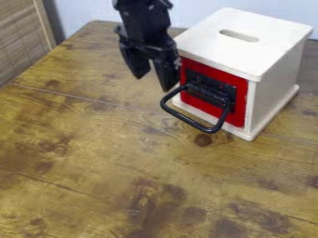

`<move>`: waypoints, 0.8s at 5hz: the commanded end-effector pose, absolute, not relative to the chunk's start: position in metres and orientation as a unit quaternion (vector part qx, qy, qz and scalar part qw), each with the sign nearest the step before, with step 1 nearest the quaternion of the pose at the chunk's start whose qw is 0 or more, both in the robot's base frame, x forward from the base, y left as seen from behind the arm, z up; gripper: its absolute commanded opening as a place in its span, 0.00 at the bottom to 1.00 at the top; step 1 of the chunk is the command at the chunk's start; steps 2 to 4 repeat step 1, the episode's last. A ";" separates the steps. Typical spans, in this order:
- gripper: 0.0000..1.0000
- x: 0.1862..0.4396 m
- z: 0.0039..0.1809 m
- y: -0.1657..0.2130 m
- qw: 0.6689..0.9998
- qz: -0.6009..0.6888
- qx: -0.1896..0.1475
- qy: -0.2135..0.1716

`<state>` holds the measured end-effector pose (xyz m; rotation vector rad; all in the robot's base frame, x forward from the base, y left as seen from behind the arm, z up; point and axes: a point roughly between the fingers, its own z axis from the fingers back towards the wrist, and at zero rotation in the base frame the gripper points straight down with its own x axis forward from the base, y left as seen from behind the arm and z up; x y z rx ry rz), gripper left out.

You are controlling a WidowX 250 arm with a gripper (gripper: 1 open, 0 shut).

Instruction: Close the drawer

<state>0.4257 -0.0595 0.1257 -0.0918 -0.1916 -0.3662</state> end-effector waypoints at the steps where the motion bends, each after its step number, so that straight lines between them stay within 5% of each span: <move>1: 1.00 0.415 0.177 -0.072 0.967 -0.210 -0.042 -0.140; 4: 1.00 0.415 0.177 -0.072 0.967 -0.210 -0.042 -0.140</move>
